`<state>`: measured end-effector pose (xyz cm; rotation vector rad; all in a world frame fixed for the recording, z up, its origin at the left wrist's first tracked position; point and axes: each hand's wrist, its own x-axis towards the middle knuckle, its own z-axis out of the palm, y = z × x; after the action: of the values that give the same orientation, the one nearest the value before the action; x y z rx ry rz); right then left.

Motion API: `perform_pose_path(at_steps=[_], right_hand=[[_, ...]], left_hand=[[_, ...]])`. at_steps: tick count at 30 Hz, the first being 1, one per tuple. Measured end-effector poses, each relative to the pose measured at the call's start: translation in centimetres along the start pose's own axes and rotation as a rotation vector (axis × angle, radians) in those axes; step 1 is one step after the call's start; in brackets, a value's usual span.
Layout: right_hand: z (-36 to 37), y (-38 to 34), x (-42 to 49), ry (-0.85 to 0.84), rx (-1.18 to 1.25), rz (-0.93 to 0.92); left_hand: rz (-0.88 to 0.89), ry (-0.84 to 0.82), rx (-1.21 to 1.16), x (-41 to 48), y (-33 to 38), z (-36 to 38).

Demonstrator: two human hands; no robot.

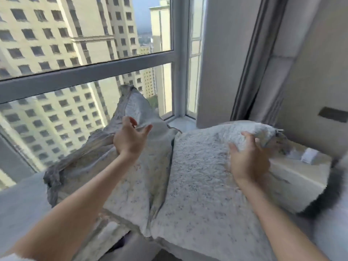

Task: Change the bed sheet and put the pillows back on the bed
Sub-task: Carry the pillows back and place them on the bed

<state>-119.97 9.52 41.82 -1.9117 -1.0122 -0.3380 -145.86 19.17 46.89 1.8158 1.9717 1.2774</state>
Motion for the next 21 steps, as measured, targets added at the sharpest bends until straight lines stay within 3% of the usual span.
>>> perform_pose_path(at_steps=[11, 21], right_hand=[[-16.8, 23.0, 5.7, 0.336, -0.392, 0.386], [-21.5, 35.9, 7.0, 0.567, -0.744, 0.689]], left_hand=[[0.279, -0.541, -0.263, -11.9, 24.7, 23.9], [0.584, -0.99, -0.392, -22.1, 40.6, 42.0]])
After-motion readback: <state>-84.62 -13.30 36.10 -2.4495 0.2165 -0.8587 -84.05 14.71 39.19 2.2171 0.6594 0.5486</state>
